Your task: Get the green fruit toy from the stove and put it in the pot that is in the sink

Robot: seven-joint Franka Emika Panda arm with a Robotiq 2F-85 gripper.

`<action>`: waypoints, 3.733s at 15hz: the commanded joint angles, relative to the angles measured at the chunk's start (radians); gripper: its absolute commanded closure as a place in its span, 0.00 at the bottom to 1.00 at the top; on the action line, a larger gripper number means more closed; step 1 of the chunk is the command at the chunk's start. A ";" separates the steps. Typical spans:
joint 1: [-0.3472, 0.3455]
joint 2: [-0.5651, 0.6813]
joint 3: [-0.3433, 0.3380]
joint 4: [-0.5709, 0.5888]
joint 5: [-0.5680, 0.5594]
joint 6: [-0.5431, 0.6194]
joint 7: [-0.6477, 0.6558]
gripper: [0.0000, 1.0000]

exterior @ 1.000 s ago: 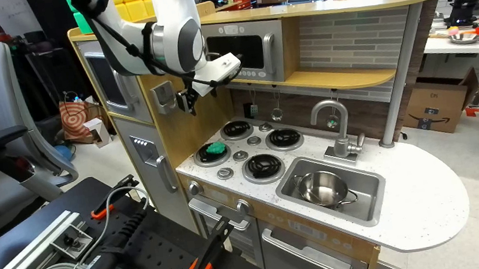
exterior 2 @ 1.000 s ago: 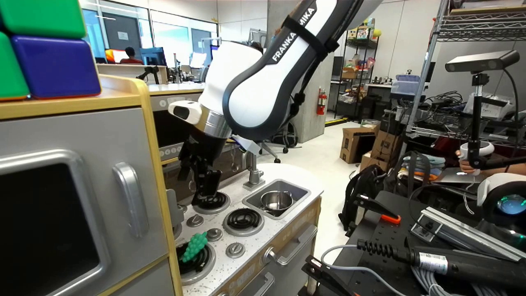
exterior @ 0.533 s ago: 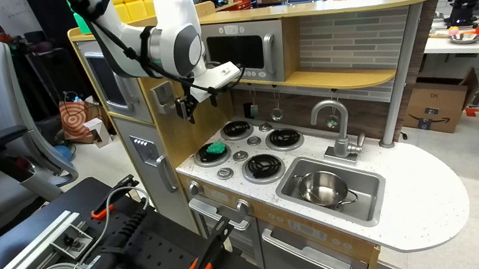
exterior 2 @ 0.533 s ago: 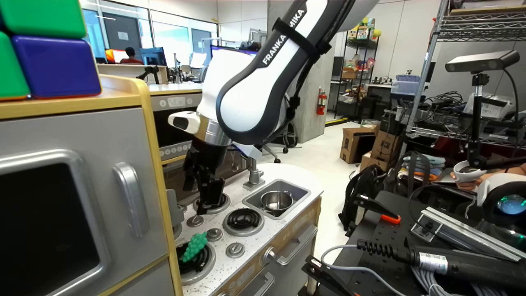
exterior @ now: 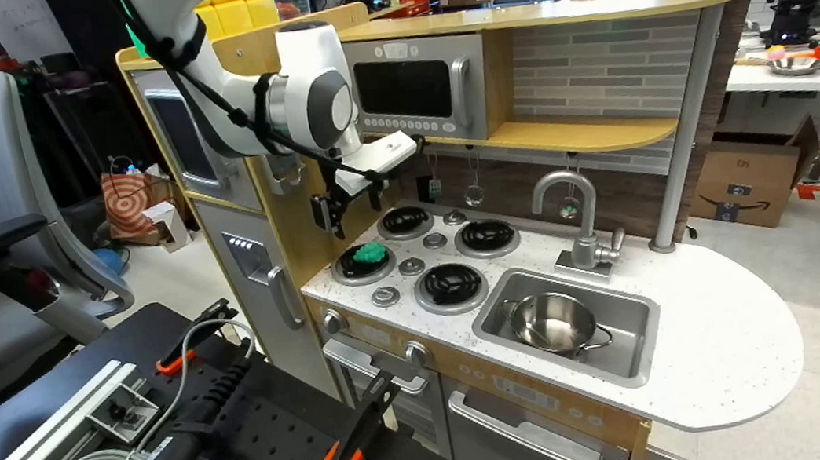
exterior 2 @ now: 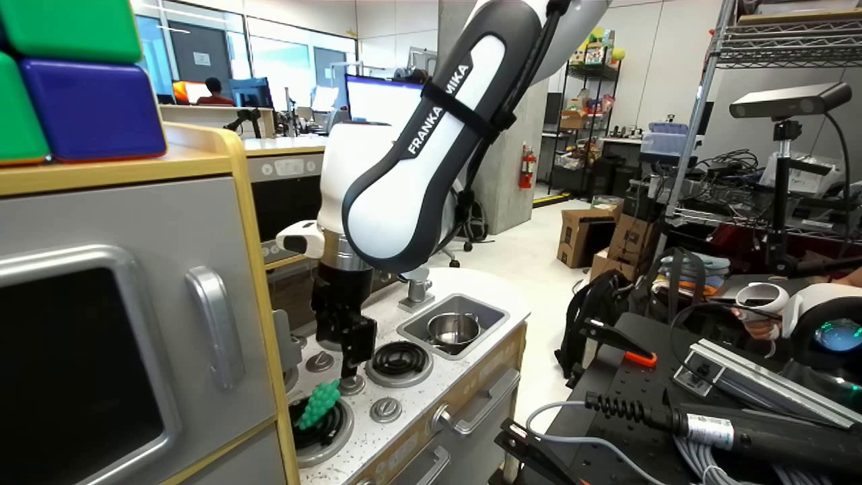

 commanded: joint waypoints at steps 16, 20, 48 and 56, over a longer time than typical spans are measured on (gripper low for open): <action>0.155 0.305 -0.114 0.363 0.023 -0.068 0.091 0.42; 0.123 0.273 -0.094 0.311 0.025 -0.024 0.086 0.73; -0.200 0.003 -0.390 -0.055 0.107 0.311 0.680 0.76; -0.072 0.091 -0.439 0.010 0.113 0.322 0.738 0.76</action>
